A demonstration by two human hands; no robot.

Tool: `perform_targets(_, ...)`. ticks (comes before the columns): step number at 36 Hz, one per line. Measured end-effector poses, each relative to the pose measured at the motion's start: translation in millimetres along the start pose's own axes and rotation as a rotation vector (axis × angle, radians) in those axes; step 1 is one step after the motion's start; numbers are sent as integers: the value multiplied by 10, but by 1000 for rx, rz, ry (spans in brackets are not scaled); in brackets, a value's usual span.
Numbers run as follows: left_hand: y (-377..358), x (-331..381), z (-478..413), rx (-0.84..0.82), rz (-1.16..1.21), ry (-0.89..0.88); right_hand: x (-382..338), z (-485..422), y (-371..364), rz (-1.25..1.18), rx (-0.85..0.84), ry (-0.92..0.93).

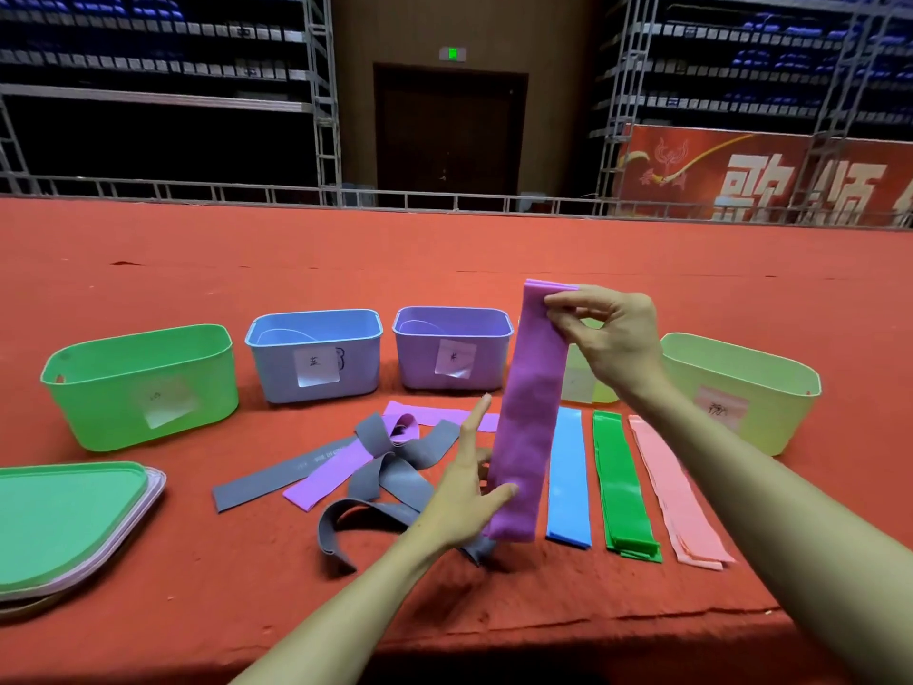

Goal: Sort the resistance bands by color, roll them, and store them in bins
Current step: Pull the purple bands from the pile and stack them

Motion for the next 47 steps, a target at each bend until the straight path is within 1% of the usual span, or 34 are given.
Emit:
perform_targets(6,8,-280,215,-59,-78,34,176,29,48,31,23,-58)
perform_targets(11,-44,-408,384,-121,-26,99,384,90,67,52,25,-147)
perform_targets(14,-123,-492,471,-182,-14,164,537,212,14,66,-10,-234)
perform_targets(17,-174,-627,540,-210,-101,206,672,383,-67,87,-68,-297)
perform_targets(20,-170,-730,582,-182,-223,212,816,556,-131,79,-122,-361)
perform_targets(22,-143,-758,590,-143,-294,203,886,630,-149,77,-139,-370)
perform_targets(28,-100,-753,629,-82,-381,177,960,724,-175,75,-151,-375)
perform_targets(31,-111,-774,665,-95,-330,227,965,743,-187,83,-151,-371)
perform_targets(36,-124,-753,716,-147,-277,214,973,773,-187,100,-145,-370)
perform_targets(41,-89,-739,745,-210,-299,184,1000,798,-174,95,-136,-371)
perform_targets(47,-15,-748,719,-198,-342,177,997,825,-179,99,-139,-374)
Point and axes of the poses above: each hand's wrist, its own z-axis away from the middle knuckle, its own y-axis out of the back of the hand, x = y × z, the point moved 9 cm from there along -z, towards the middle knuckle, and after that the axes turned 15 degrees about x, right-handed, at the moved point
